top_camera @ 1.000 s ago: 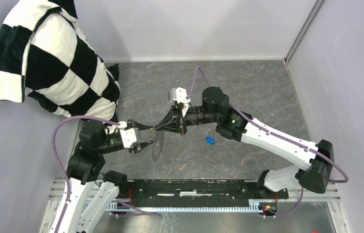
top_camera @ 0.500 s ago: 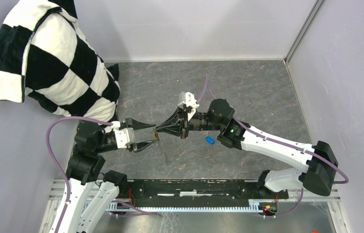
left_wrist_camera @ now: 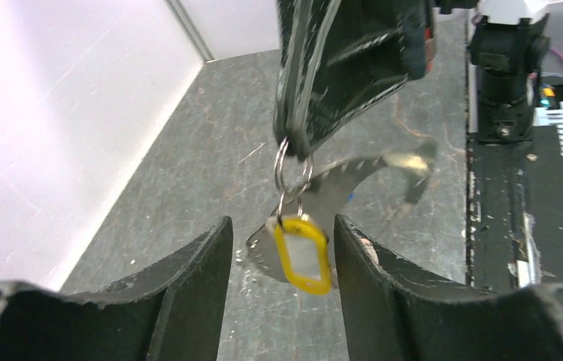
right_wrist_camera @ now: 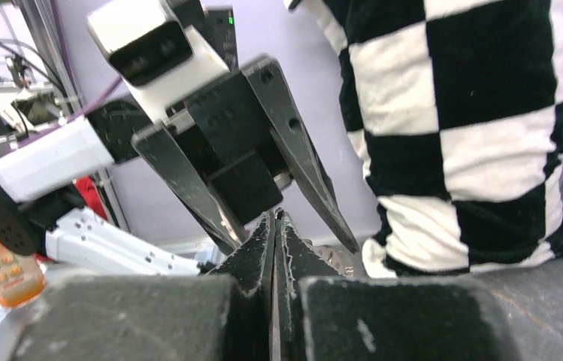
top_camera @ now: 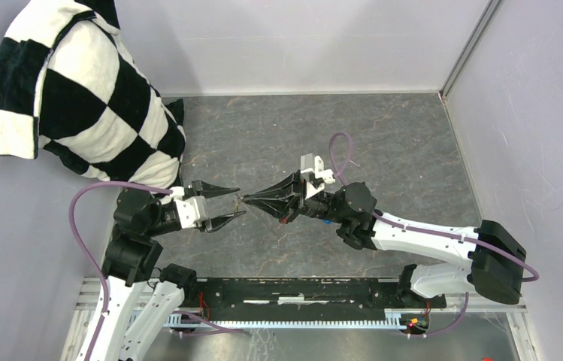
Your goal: Put the keys on the keyring
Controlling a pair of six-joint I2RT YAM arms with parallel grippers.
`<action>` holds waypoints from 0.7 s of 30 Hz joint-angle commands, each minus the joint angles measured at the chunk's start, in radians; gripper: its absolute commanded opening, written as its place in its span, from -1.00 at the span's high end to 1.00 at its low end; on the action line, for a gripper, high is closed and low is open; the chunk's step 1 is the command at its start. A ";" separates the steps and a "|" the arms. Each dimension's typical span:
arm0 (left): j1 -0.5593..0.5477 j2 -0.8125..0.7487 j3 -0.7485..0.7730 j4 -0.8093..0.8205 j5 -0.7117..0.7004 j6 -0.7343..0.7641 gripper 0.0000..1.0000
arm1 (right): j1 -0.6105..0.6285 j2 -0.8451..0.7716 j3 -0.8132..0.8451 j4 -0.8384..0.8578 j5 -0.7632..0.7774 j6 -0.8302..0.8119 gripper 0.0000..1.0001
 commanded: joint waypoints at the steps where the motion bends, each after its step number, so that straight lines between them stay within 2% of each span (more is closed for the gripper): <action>1: 0.000 -0.014 0.010 0.050 -0.136 -0.019 -0.15 | 0.015 -0.013 -0.001 0.204 0.076 0.023 0.99; 4: 0.000 -0.040 -0.002 0.094 -0.216 -0.017 -0.12 | 0.019 -0.017 -0.027 0.242 0.103 0.030 0.99; 6: 0.000 -0.055 -0.006 0.115 -0.218 -0.031 -0.11 | 0.023 -0.017 -0.040 0.261 0.121 0.032 0.99; 15: 0.000 -0.070 0.007 0.114 -0.093 -0.066 -0.06 | 0.038 0.004 -0.046 0.295 0.148 0.026 0.99; 21: 0.000 -0.069 0.003 0.086 -0.062 -0.016 0.20 | 0.038 0.010 -0.043 0.295 0.144 0.033 0.99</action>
